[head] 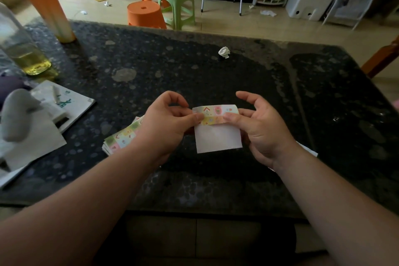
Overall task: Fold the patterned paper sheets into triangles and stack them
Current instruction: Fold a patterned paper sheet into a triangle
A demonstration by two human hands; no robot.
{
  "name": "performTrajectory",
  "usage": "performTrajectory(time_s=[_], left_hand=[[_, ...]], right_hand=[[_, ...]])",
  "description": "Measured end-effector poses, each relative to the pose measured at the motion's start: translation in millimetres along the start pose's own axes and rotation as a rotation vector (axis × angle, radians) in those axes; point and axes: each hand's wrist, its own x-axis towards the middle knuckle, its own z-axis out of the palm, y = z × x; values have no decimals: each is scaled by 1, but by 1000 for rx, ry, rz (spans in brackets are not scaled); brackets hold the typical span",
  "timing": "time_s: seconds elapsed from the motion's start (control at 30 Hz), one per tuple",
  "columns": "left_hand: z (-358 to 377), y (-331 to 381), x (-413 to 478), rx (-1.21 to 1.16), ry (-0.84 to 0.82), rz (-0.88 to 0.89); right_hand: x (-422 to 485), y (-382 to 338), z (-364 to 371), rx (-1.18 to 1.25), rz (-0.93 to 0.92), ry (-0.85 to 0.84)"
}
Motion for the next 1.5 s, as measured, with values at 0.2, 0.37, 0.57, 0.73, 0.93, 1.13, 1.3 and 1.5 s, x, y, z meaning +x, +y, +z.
performTrajectory(time_s=[0.2, 0.37, 0.57, 0.73, 0.93, 1.13, 1.3, 1.5], left_hand=[[2, -3, -3, 95, -138, 43], [-2, 0, -4, 501, -242, 145], [2, 5, -7, 848, -451, 206], [-1, 5, -3, 849, -450, 189], [-7, 7, 4, 755, -537, 154], [-21, 11, 11, 570, -554, 111], [-28, 10, 17, 481, -527, 69], [-36, 6, 22, 371, -474, 31]], right_hand=[[2, -1, 0, -119, 8, -141], [1, -11, -8, -464, -61, -265], [-2, -21, -6, -805, -87, -466], [3, -14, -6, -797, -33, -485], [7, -17, -6, -753, 15, -554], [6, -24, -15, -721, 60, -625], [5, -27, -22, -728, 122, -656], [5, -24, -36, -748, 129, -660]])
